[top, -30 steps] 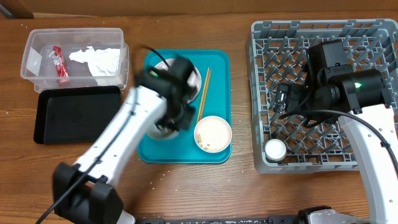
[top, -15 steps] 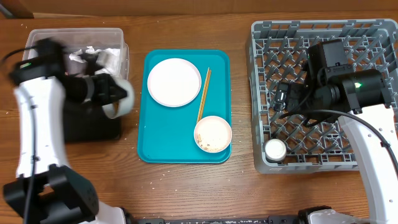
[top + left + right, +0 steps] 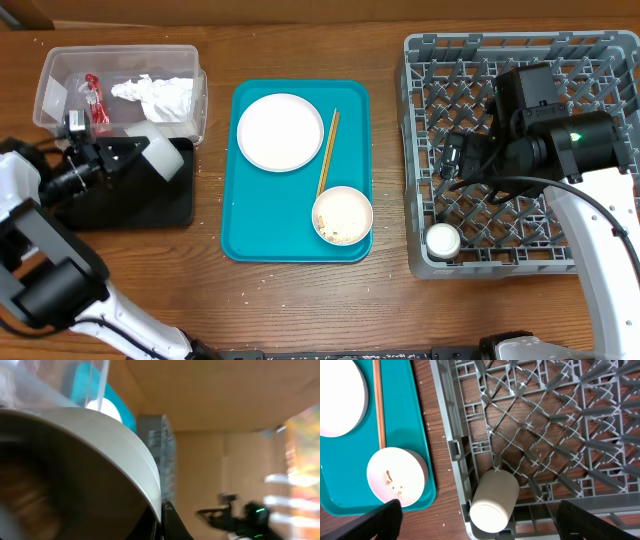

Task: Sort waste into correct bins and load items into the dishwasher
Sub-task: 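Tip the grey bowl's food onto the black tray with left gripper, then set the empty grey bowl back on the teal tray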

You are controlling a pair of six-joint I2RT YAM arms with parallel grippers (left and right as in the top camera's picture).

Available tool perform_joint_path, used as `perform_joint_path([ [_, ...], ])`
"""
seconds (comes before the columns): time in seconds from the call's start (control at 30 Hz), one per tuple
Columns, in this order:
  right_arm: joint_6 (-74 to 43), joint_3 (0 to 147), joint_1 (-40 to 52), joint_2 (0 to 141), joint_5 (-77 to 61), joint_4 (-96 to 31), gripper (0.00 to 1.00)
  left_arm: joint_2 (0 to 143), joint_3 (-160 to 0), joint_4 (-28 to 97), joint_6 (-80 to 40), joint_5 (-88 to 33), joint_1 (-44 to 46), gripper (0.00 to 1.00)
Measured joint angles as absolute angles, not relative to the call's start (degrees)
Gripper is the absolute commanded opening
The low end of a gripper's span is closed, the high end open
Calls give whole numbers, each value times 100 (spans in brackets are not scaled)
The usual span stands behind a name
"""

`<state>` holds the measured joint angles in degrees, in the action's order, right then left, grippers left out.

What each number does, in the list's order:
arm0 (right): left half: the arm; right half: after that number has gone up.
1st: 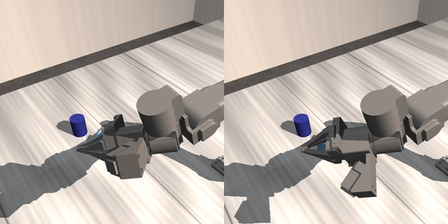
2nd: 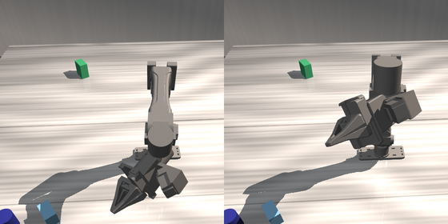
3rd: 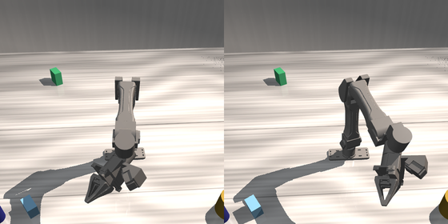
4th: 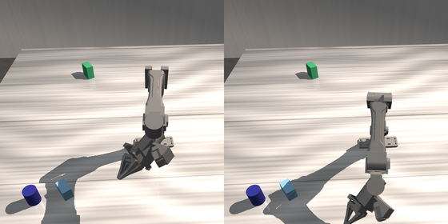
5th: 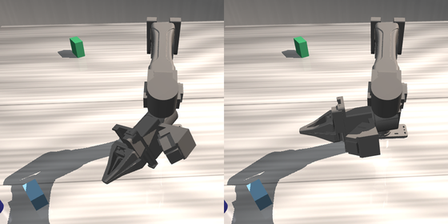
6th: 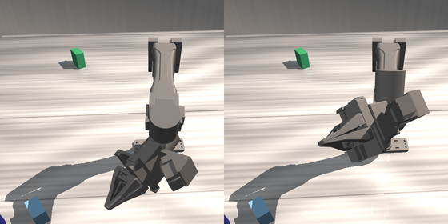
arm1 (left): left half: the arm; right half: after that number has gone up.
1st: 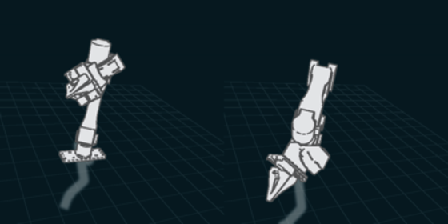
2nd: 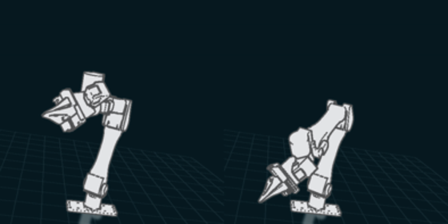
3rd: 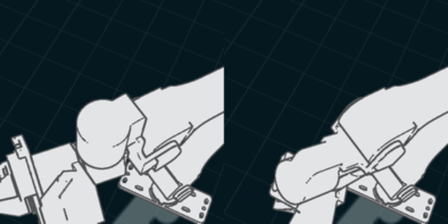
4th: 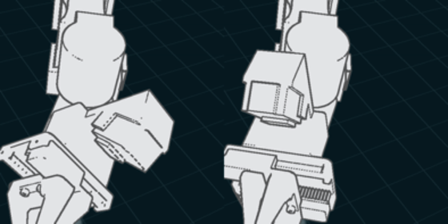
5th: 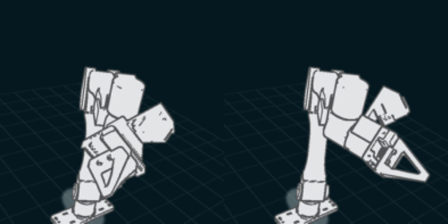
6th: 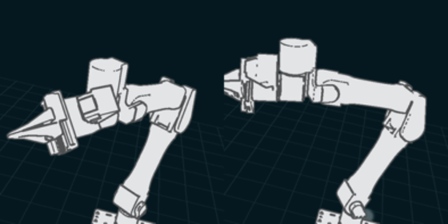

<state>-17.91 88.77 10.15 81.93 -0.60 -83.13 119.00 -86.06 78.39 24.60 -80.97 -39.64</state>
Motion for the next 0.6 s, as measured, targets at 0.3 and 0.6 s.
perform_joint_path([
  [0.3, -1791, 8877, 1015, 8193, -60, -8313, 100, 12162, -8624, 8517, 2578, -8624, -3964, 4],
  [0.6, -1791, 8877, 1015, 8193, -60, -8309, 100, 11356, -9537, 9297, 3564, -7596, -3212, 4],
])
